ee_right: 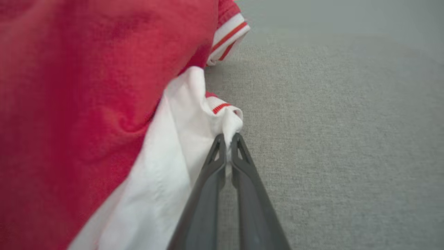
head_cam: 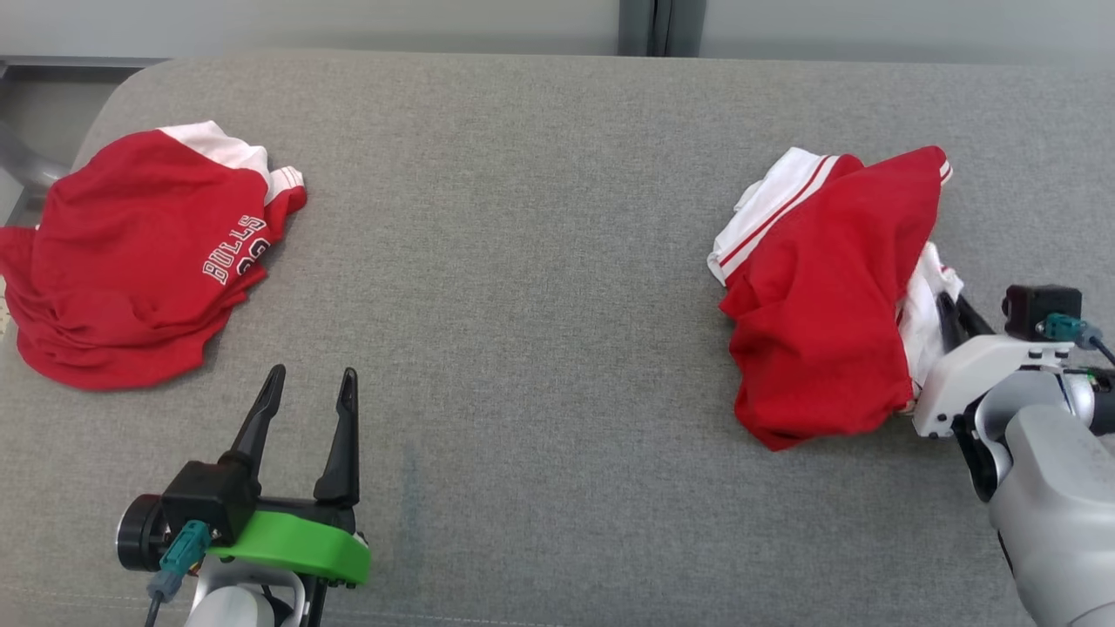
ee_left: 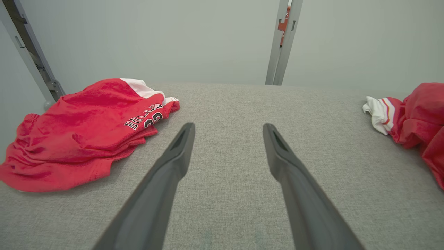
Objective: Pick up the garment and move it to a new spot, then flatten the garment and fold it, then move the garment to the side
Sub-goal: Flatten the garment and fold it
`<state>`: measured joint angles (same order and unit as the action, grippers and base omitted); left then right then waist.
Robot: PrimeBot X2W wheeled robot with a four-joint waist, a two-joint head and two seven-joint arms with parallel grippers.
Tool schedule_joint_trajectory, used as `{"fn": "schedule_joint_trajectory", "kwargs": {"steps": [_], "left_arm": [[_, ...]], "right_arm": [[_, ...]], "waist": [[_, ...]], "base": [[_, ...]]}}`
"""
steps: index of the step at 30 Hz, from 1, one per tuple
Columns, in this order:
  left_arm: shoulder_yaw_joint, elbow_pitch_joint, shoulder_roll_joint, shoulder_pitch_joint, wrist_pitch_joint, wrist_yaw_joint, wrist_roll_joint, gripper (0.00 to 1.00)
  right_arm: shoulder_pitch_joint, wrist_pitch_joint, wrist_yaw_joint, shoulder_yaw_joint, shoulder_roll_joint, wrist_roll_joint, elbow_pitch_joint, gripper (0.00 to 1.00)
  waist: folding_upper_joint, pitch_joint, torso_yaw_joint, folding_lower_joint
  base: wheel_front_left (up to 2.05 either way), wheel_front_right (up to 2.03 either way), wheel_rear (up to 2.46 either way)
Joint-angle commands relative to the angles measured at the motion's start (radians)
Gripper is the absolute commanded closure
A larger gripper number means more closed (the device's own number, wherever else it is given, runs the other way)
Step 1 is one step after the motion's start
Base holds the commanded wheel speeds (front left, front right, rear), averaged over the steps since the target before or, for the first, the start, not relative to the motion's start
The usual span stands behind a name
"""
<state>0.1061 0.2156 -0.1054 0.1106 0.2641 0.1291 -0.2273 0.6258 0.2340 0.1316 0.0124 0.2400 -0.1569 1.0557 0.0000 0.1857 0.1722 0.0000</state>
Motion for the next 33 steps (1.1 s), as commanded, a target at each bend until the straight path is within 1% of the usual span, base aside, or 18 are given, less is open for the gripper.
{"fn": "schedule_joint_trajectory", "kwargs": {"steps": [1, 5, 9, 15, 20, 23, 26, 29, 33], "left_arm": [[-0.001, 0.003, 0.000, 0.001, 0.001, 0.002, 0.005, 0.00], [0.001, 0.003, 0.002, -0.012, 0.001, 0.002, 0.004, 0.00], [0.010, 0.002, 0.004, -0.020, 0.001, 0.002, 0.003, 0.00], [0.006, 0.001, 0.002, -0.028, 0.001, 0.002, -0.004, 0.00], [0.012, 0.002, 0.006, -0.035, 0.001, 0.002, -0.006, 0.00], [0.015, 0.001, 0.008, -0.035, 0.001, 0.002, -0.005, 0.00], [0.017, -0.001, 0.011, -0.030, 0.001, 0.002, -0.005, 0.00], [0.022, 0.000, 0.013, -0.020, 0.001, 0.002, -0.006, 0.00], [0.022, 0.000, 0.016, -0.010, 0.001, 0.002, -0.007, 0.00]], "right_arm": [[0.022, 0.014, -0.002, -0.007, 0.002, 0.003, -0.018, 1.00], [0.048, 0.029, -0.002, -0.036, -0.003, 0.018, -0.090, 1.00], [0.069, 0.032, -0.002, -0.085, -0.030, 0.030, -0.183, 1.00], [0.100, 0.031, -0.002, -0.189, -0.099, 0.033, -0.318, 1.00], [0.122, 0.031, -0.002, -0.292, -0.153, 0.012, -0.354, 1.00], [0.121, 0.031, -0.002, -0.396, -0.178, -0.009, -0.354, 1.00], [0.096, 0.031, -0.002, -0.499, -0.185, -0.043, -0.345, 1.00], [0.062, 0.031, -0.002, -0.635, -0.189, -0.125, -0.370, 1.00], [0.020, 0.032, -0.002, -0.782, -0.187, -0.209, -0.388, 1.00]], "waist": [[0.0000, -0.014, -0.002, 0.0000], [0.0000, -0.035, 0.001, 0.0000], [0.0000, -0.057, 0.021, 0.0000], [0.0000, -0.072, 0.068, 0.0000], [0.0000, -0.075, 0.109, 0.0000], [0.0000, -0.069, 0.132, 0.0000], [0.0000, -0.061, 0.147, 0.0000], [0.0000, -0.053, 0.160, 0.0000], [0.0000, -0.039, 0.162, 0.0000]], "base": [[0.00, 0.00, 0.00], [0.00, 0.00, 0.00], [0.00, 0.00, 0.00], [0.00, 0.00, 0.00], [0.00, 0.00, 0.00], [0.00, 0.00, 0.00], [0.00, 0.00, 0.00], [0.00, 0.00, 0.00], [0.00, 0.00, 0.00]]}}
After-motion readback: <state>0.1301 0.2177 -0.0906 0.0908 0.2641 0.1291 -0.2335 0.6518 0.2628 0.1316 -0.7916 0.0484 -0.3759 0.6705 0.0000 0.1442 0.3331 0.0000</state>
